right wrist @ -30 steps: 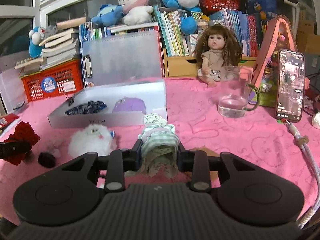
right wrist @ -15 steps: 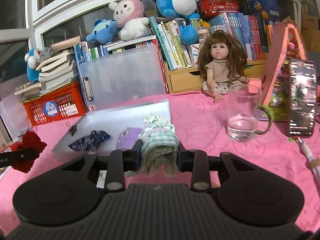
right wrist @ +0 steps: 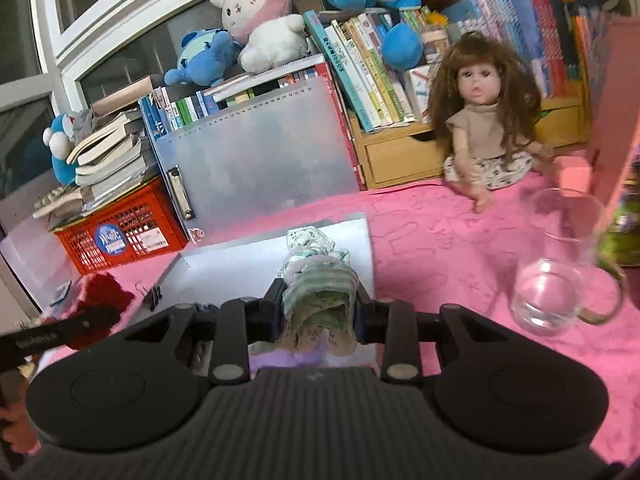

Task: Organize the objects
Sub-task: 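Carry the red toy and green cloth into the white box and open both grippers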

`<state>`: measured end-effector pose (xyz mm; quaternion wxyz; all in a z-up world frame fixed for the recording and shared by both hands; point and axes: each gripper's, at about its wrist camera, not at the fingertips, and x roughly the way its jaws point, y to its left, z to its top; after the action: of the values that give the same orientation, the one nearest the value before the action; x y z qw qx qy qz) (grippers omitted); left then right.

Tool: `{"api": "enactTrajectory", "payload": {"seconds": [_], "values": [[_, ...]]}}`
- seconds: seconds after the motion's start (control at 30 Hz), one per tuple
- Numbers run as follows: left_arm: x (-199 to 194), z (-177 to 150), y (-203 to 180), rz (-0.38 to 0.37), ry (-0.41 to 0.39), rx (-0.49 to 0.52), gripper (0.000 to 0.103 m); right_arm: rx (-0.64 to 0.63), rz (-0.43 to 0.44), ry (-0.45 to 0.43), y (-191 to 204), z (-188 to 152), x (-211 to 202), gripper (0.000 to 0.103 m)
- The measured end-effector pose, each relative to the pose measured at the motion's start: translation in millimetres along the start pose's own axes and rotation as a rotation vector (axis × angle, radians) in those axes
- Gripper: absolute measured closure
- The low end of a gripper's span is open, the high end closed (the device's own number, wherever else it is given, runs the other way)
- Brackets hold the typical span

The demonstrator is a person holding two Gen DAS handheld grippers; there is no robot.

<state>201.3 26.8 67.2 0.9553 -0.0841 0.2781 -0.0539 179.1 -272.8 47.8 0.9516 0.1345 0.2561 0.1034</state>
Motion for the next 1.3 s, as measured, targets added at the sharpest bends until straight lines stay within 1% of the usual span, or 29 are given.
{"api": "enactTrajectory", "payload": {"seconds": [0.1, 0.2, 0.37, 0.57, 0.77, 0.93, 1.03, 1.23, 1.3], "values": [[26.0, 4.5, 0.0, 0.01, 0.032, -0.01, 0.068, -0.022, 0.013, 0.003, 2.1, 5.8, 19.9, 0.066], [44.8, 7.1, -2.5, 0.035, 0.043, 0.01, 0.068, -0.064, -0.007, 0.016, 6.9, 6.8, 38.9, 0.066], [64.1, 6.8, -3.9, 0.053, 0.048, 0.02, 0.068, -0.082, -0.028, 0.04, 9.1, 0.1, 67.4, 0.066], [85.3, 1.7, -4.9, 0.085, 0.092, 0.019, 0.068, -0.059, -0.03, 0.066, 8.0, -6.9, 86.8, 0.066], [93.8, -0.9, -7.3, 0.094, 0.107, 0.043, 0.067, -0.04, -0.047, 0.104, 3.2, -8.4, 101.7, 0.066], [98.2, -2.6, -8.4, 0.102, 0.115, 0.047, 0.067, -0.009, -0.023, 0.12, 2.2, -12.4, 107.4, 0.066], [101.5, -3.2, -7.6, 0.101, 0.122, 0.035, 0.067, -0.009, -0.012, 0.135, 4.1, -14.4, 110.9, 0.066], [102.7, -2.6, -10.0, 0.09, 0.124, 0.029, 0.066, -0.023, -0.013, 0.133, 7.5, -14.9, 111.5, 0.066], [101.3, -2.0, -11.4, 0.089, 0.123, 0.033, 0.066, -0.018, -0.014, 0.128, 7.6, -14.6, 110.3, 0.058]]}}
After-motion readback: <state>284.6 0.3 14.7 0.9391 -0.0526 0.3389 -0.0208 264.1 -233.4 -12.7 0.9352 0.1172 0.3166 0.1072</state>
